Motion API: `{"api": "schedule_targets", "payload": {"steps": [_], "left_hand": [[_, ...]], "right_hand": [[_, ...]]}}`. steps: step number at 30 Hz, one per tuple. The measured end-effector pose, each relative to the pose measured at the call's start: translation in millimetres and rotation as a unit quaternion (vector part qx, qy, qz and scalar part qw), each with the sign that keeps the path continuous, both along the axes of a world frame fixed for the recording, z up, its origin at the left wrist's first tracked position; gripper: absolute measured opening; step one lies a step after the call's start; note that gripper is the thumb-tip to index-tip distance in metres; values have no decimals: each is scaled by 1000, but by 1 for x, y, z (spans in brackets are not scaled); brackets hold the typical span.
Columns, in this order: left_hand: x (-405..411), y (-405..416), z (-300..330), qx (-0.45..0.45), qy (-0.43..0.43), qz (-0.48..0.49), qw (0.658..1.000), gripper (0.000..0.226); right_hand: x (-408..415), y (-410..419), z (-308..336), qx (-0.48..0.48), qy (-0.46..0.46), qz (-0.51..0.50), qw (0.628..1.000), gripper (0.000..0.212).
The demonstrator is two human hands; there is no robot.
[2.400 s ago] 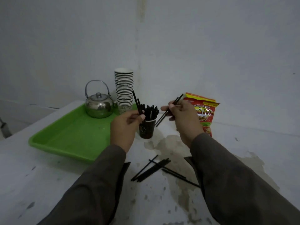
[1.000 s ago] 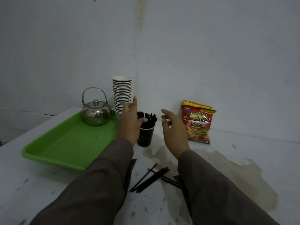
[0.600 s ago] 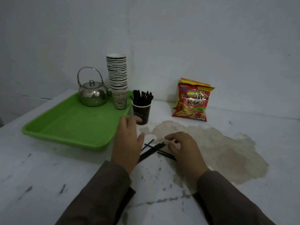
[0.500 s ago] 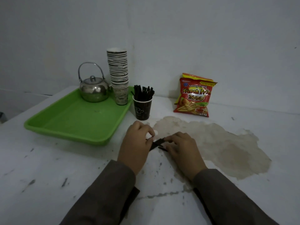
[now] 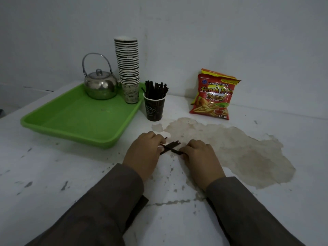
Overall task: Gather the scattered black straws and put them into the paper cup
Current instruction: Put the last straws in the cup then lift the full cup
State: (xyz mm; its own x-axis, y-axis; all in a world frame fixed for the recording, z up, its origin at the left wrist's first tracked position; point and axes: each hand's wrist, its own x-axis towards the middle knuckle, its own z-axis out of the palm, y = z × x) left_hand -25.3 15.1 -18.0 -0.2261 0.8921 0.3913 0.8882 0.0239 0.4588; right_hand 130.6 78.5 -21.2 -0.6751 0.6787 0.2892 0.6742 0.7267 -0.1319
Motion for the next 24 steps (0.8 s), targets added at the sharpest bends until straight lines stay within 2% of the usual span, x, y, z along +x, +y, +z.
{"api": "schedule_targets", "payload": {"steps": [9, 12, 15, 17, 21, 24], "left_hand": [[-4, 2, -3, 8, -29, 34, 999, 20], [-3, 0, 2, 36, -68, 43, 996, 20], [-1, -3, 5, 46, -82, 42, 995, 26], [1, -3, 4, 45, -75, 35, 996, 27], [5, 0, -2, 18, -38, 20, 999, 29], [6, 3, -8, -30, 8, 8, 999, 29]], "right_hand": [[1, -3, 1, 10, -8, -15, 1000, 18], [2, -4, 12, -40, 107, -40, 993, 15], [3, -5, 20, -109, 265, -81, 955, 9], [3, -8, 23, -108, 339, -89, 930, 9], [2, -12, 25, -85, 428, -76, 896, 9], [-1, -15, 25, -109, 480, -54, 869, 22]]}}
